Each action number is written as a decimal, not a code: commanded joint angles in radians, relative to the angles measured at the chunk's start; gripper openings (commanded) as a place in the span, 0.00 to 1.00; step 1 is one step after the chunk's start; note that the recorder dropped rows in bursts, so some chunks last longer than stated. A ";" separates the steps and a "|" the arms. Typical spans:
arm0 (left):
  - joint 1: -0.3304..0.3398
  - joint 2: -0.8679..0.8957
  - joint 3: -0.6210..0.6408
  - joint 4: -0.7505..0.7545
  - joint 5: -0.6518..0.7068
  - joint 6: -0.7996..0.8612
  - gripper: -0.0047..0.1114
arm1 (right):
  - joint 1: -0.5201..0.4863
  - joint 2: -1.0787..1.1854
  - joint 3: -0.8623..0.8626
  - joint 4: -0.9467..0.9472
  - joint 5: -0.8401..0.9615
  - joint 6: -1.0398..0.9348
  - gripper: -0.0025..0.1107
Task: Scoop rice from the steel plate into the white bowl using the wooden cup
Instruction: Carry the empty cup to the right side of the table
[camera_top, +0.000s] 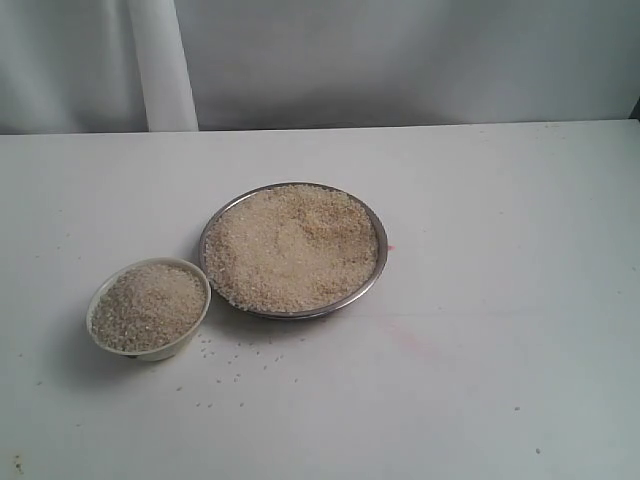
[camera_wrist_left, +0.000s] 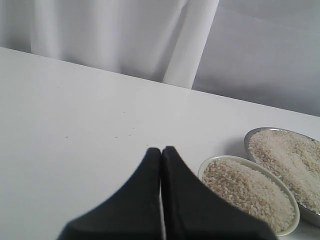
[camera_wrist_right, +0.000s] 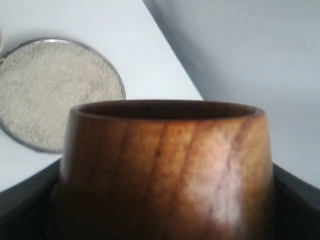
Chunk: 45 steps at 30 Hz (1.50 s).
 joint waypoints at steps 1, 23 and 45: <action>-0.005 -0.003 -0.003 -0.002 -0.009 -0.004 0.04 | -0.138 -0.104 0.219 0.138 -0.034 -0.072 0.02; -0.005 -0.003 -0.003 -0.002 -0.009 -0.004 0.04 | -0.537 -0.218 1.274 1.740 -0.508 -1.465 0.02; -0.005 -0.003 -0.003 -0.002 -0.009 -0.004 0.04 | -0.530 -0.127 1.279 1.669 -0.373 -1.439 0.02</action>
